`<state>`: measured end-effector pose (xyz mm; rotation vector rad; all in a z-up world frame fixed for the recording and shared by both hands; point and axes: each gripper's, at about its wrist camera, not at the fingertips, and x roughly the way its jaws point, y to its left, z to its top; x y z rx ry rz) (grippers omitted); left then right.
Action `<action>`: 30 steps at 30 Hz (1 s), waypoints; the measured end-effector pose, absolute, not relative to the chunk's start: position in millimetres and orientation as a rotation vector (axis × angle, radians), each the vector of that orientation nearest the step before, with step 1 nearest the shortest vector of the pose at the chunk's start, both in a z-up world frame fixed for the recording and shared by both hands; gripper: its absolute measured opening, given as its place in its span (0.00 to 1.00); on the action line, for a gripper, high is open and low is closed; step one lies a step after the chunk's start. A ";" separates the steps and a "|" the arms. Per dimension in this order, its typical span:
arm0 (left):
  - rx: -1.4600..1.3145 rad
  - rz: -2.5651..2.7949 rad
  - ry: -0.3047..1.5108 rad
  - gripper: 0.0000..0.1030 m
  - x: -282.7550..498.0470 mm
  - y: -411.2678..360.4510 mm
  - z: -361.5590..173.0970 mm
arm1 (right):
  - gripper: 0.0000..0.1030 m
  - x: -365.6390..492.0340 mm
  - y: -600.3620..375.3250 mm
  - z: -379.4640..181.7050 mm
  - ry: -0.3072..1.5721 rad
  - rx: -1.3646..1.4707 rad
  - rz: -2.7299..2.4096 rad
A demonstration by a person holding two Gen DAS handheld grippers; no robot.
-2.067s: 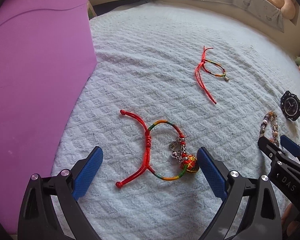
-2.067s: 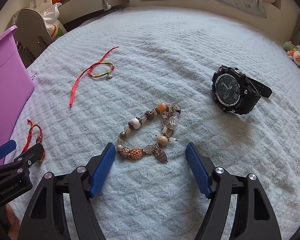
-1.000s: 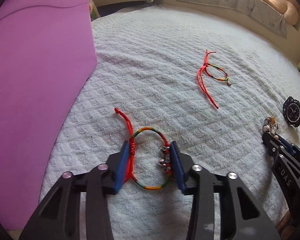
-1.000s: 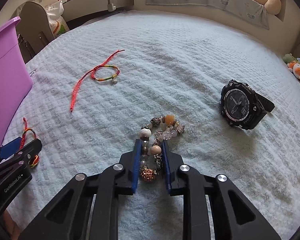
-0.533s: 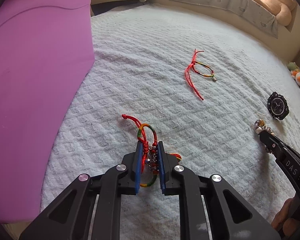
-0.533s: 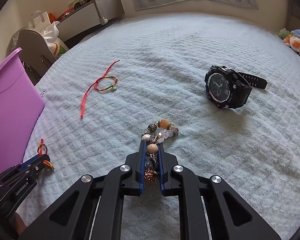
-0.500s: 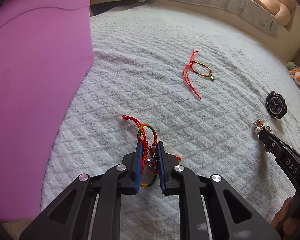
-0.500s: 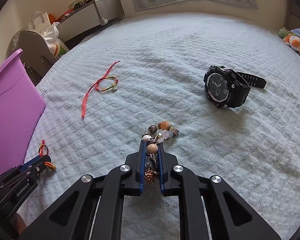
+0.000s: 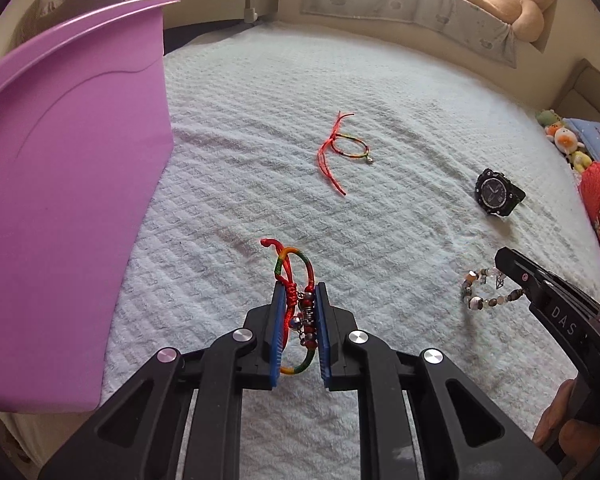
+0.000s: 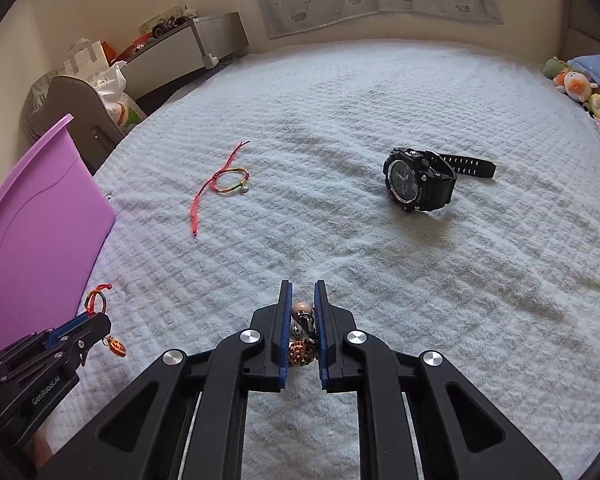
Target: Organize jewelry
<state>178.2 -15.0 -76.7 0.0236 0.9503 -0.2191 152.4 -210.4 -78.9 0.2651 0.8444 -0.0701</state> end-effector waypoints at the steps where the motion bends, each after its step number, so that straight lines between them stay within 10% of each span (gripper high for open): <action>1: 0.027 -0.223 0.947 0.14 175.1 -14.7 -73.9 | 0.11 150.2 -209.8 -78.2 0.844 0.268 -0.069; 30: -0.013 -0.277 0.798 0.14 137.2 48.5 72.3 | 0.10 119.5 -126.1 61.3 0.689 0.203 0.067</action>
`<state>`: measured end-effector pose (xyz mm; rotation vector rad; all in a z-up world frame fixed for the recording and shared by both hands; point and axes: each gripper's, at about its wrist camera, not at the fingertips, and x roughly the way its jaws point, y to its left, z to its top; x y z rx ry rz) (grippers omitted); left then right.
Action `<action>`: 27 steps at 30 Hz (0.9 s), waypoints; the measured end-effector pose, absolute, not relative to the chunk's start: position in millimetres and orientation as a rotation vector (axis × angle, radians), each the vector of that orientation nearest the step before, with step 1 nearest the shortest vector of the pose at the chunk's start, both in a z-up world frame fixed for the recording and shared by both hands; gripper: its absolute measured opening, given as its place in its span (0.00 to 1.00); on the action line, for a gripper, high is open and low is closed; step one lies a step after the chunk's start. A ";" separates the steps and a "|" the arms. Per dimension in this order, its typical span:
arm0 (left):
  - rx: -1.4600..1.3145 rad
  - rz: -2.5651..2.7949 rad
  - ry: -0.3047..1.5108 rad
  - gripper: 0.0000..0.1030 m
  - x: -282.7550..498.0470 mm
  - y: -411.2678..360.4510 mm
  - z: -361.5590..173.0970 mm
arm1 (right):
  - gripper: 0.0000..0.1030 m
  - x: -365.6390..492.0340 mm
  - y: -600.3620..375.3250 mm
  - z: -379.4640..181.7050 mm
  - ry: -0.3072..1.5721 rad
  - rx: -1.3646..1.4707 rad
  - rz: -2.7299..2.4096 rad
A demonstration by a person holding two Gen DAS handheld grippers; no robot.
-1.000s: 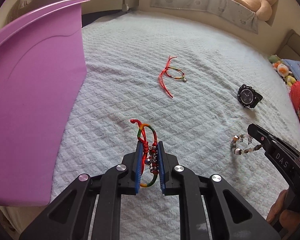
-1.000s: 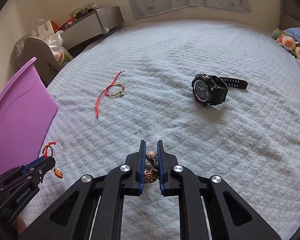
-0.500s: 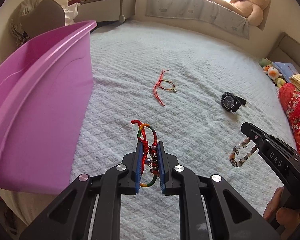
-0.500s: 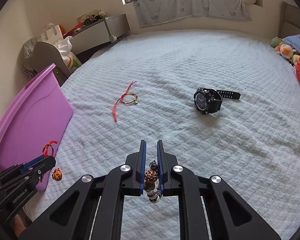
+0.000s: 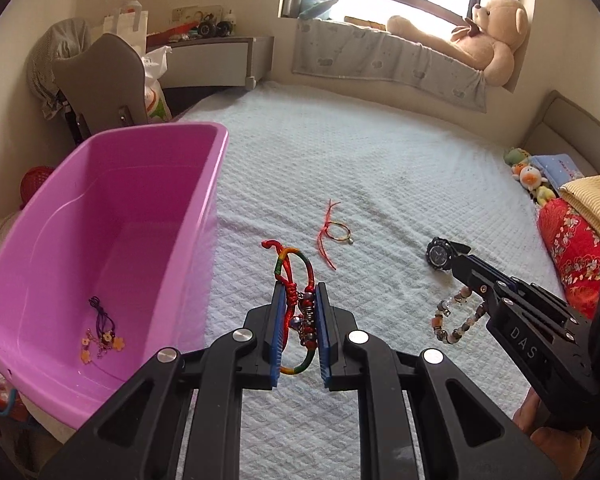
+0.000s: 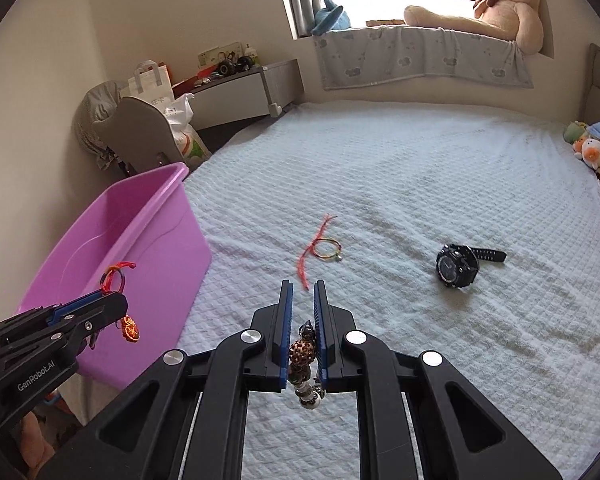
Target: Organize jewelry
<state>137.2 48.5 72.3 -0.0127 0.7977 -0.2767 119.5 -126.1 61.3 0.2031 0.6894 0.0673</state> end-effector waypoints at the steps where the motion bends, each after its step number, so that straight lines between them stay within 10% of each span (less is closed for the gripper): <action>1: -0.013 -0.273 0.790 0.14 137.5 53.0 77.2 | 0.10 121.0 -120.1 67.1 0.682 0.199 0.077; 27: -0.028 -0.049 0.764 0.14 163.2 236.1 104.6 | 0.10 169.8 81.9 138.0 0.624 0.115 0.406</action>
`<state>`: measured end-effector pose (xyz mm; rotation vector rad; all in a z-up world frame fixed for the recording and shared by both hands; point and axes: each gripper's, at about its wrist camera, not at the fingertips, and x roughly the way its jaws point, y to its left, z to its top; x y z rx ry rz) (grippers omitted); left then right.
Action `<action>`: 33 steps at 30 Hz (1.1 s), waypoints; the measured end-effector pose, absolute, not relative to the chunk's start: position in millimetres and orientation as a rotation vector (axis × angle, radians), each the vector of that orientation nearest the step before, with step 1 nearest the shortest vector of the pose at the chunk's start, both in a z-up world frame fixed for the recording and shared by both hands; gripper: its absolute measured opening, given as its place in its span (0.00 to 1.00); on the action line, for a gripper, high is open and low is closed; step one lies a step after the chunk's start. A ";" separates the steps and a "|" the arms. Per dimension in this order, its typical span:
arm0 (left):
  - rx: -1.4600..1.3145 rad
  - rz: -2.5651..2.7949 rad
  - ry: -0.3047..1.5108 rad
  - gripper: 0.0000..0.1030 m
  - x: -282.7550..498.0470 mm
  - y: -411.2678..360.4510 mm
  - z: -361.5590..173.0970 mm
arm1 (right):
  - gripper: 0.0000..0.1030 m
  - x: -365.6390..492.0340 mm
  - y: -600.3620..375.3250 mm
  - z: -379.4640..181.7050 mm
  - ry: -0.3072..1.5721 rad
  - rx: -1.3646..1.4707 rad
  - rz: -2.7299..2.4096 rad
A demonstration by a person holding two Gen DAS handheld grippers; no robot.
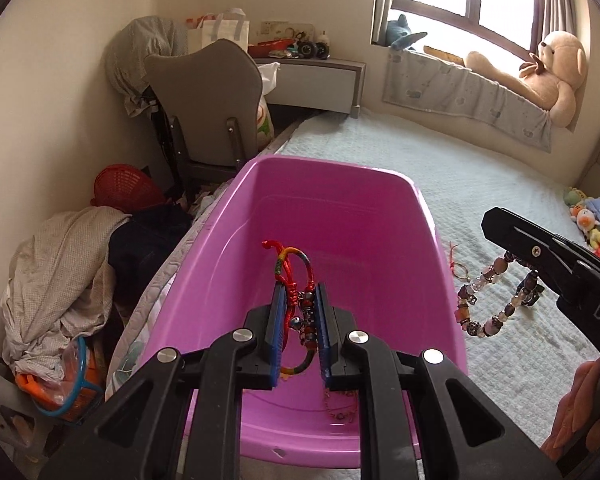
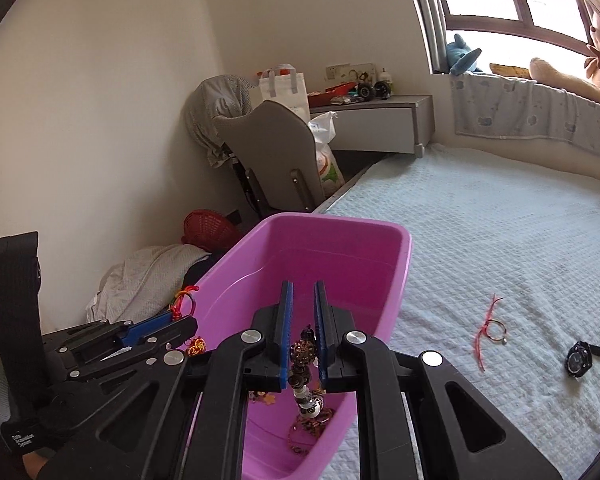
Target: Organize jewelry
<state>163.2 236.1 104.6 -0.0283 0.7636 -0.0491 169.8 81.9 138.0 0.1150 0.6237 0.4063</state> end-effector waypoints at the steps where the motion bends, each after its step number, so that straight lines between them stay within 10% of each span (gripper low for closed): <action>1: -0.031 -0.046 0.776 0.14 165.0 240.5 100.3 | 0.10 171.0 86.3 134.6 0.634 0.116 0.412; 33: 0.024 -0.015 0.963 0.22 210.2 261.9 27.5 | 0.10 199.6 124.2 61.8 0.874 0.067 0.338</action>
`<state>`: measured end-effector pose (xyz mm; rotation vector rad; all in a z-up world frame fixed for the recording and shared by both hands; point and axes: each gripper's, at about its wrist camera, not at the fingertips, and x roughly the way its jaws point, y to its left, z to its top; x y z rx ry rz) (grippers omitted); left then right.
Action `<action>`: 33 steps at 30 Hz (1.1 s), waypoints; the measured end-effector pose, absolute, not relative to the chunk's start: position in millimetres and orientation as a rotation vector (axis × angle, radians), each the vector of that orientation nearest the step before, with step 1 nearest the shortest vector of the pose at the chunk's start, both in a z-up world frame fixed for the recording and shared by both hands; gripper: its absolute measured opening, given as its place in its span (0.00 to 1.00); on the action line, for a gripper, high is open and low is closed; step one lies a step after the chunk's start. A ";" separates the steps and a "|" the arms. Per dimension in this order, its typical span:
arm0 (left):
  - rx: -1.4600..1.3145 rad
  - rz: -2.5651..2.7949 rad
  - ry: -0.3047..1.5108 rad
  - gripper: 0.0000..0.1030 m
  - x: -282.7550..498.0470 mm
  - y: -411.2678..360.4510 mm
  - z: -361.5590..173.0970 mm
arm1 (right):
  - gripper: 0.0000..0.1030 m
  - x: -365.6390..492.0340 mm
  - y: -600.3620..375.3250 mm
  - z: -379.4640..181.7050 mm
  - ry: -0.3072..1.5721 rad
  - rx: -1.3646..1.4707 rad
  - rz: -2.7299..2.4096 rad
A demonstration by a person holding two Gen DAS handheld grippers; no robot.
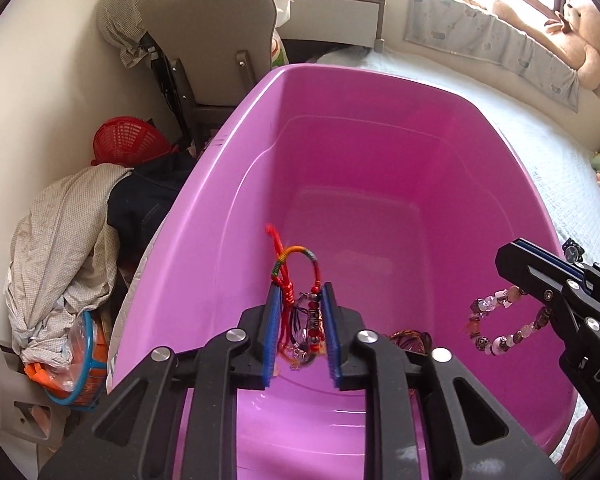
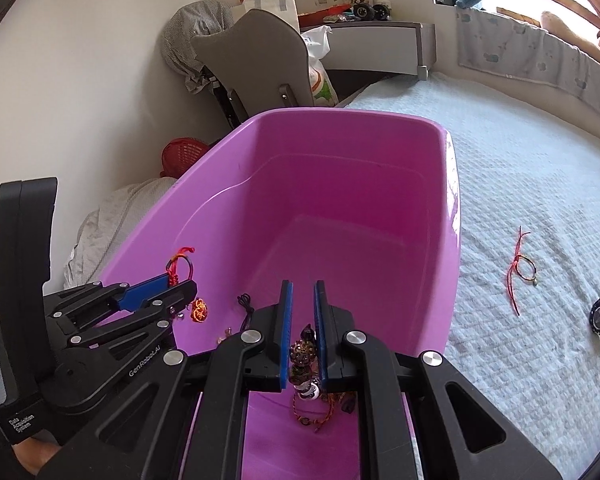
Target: Organize jewelry
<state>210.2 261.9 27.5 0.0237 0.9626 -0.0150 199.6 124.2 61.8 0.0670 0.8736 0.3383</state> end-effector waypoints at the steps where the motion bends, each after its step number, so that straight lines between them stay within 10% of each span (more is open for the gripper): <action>1: 0.024 -0.010 0.964 0.26 210.3 261.7 27.5 | 0.10 201.2 125.2 62.2 0.878 0.066 0.333; 6: 0.011 0.011 0.938 0.77 205.9 263.0 33.8 | 0.28 198.4 122.7 67.2 0.854 0.055 0.318; 33: 0.039 0.041 0.923 0.83 182.0 248.2 53.4 | 0.45 175.1 91.0 81.0 0.819 0.106 0.345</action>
